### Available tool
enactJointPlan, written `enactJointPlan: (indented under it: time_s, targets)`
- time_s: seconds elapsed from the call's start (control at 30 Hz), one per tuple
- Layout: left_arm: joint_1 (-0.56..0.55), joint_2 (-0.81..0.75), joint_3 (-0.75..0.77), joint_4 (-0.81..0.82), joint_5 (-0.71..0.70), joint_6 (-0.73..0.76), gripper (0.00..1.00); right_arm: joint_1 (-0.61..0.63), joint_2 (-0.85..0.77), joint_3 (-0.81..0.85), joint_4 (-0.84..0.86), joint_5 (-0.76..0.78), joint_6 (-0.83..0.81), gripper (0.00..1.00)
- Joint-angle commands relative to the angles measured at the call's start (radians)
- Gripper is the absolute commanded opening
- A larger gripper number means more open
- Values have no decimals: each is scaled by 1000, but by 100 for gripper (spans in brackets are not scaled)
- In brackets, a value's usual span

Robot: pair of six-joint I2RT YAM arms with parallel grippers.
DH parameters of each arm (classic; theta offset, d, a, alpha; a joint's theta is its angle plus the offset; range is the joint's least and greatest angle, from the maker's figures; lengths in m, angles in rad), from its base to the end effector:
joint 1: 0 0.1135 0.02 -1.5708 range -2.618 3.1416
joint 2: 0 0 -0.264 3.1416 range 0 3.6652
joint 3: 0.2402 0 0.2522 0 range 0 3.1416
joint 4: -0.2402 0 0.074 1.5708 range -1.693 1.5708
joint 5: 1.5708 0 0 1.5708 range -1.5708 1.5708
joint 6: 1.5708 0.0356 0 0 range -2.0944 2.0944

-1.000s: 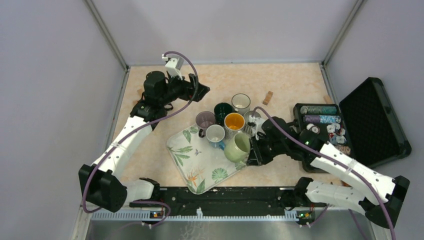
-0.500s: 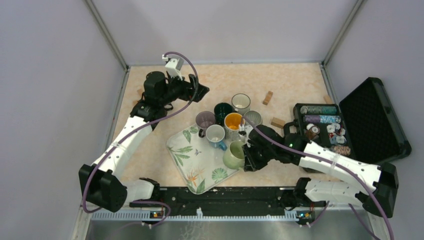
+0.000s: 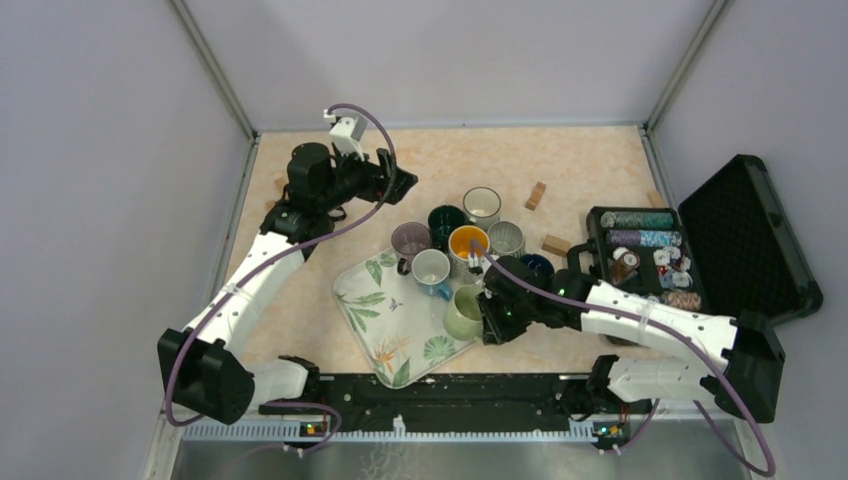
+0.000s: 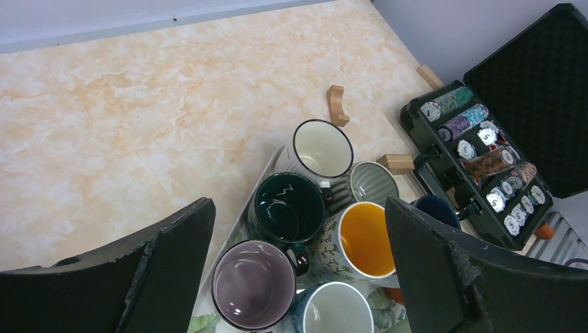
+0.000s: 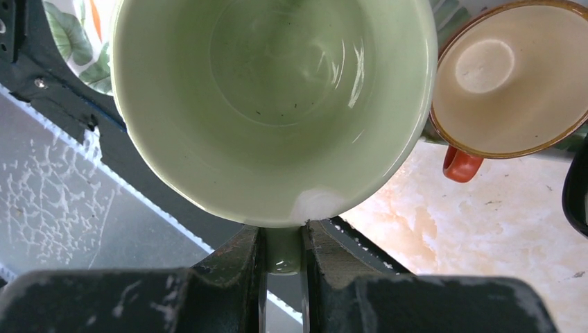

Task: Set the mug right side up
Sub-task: Place the cup on the tray.

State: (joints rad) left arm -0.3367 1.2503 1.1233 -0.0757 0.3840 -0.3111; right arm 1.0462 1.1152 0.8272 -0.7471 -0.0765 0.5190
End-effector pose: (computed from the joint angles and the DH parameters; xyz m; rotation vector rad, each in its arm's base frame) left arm 0.2714 -0.1091 0.3710 0.3097 1.8039 -0.8022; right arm 0.1037 0.1845 0.2444 -0.7446 2.6483 0.6070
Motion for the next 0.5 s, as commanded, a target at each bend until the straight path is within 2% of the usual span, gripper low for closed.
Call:
enactJointPlan:
  time_s: [0.0, 0.47]
  targets:
    - [5, -4, -5, 27, 2, 14, 98, 14, 3, 16, 87, 48, 21, 0]
    - [5, 4, -10, 23, 10, 14, 98, 39, 53, 6, 104, 164, 54, 0]
